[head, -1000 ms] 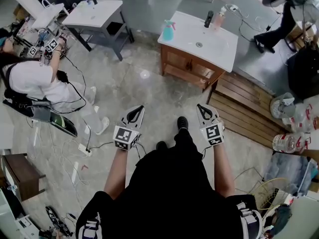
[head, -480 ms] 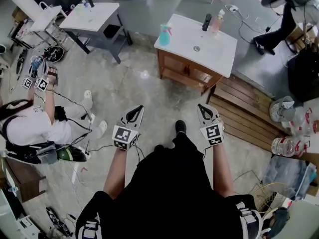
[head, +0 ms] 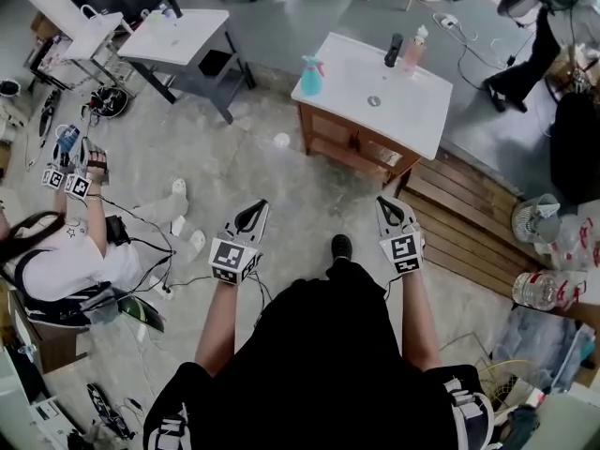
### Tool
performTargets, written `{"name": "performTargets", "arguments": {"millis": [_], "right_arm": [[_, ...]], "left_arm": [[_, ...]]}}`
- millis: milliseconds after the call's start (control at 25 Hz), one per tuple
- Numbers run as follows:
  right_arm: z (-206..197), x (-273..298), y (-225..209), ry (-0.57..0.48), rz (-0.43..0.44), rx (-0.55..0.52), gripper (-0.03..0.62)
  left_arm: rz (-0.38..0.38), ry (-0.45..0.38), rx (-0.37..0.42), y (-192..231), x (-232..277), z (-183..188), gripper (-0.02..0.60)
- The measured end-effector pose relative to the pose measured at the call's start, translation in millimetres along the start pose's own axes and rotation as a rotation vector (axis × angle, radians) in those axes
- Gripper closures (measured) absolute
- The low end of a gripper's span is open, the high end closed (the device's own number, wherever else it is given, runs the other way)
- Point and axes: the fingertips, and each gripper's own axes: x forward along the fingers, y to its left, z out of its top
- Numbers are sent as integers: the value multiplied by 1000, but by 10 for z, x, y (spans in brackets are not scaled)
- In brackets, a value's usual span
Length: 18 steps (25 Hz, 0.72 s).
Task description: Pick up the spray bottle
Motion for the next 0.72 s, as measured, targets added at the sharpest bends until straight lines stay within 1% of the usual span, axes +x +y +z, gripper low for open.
{"name": "performTargets", "arguments": {"millis": [240, 520, 720], "right_arm": [[46, 125, -406, -14, 21, -22, 577], [38, 255, -907, -21, 38, -53, 577], [-26, 380, -1121, -21, 72, -56, 577]], "left_arm": [[31, -2, -9, -84, 285, 119, 555], [89, -15, -21, -5, 616, 253, 555], [110, -3, -31, -15, 833, 287, 555]]}}
